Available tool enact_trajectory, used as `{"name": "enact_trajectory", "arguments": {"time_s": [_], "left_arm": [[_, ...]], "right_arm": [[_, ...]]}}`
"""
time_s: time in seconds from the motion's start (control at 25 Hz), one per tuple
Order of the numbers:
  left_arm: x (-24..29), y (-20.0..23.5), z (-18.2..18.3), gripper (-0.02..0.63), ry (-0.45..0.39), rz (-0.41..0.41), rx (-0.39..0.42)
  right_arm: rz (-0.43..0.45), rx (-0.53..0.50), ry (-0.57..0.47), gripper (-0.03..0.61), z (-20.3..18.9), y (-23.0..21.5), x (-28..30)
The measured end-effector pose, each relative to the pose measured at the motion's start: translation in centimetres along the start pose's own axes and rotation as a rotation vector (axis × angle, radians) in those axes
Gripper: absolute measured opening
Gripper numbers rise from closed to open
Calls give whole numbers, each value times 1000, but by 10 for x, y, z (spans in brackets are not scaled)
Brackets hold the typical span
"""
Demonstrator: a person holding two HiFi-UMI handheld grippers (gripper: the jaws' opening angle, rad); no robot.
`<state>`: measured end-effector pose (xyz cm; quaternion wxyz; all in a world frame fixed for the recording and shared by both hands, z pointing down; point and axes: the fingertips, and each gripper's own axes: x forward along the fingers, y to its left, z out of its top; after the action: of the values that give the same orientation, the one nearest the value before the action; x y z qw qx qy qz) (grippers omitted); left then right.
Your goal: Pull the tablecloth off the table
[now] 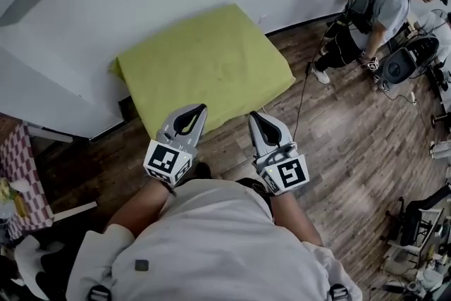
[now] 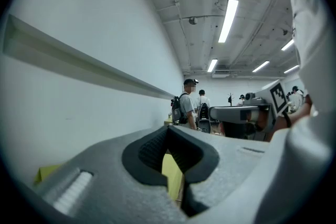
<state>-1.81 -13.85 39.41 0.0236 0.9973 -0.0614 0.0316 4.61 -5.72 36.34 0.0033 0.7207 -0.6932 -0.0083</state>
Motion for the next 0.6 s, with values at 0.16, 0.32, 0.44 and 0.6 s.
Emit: {"name": "enact_trajectory", "arguments": {"time_s": [0.16,0.32,0.44,0.6], "left_arm": [[14,28,1,3,-1,69,-9],[34,53,-1,3,5,162,-19],[52,74,-5,3,10,228,-21],[76,92,-6,3,10,378,-38]], "right_arm": [[69,10,5,11,-3,-16,34],[155,32,10,11,-14,-46,70],[208,32,12,10,-20,-71,97],[354,23,32,11,-27,-100,130]]}}
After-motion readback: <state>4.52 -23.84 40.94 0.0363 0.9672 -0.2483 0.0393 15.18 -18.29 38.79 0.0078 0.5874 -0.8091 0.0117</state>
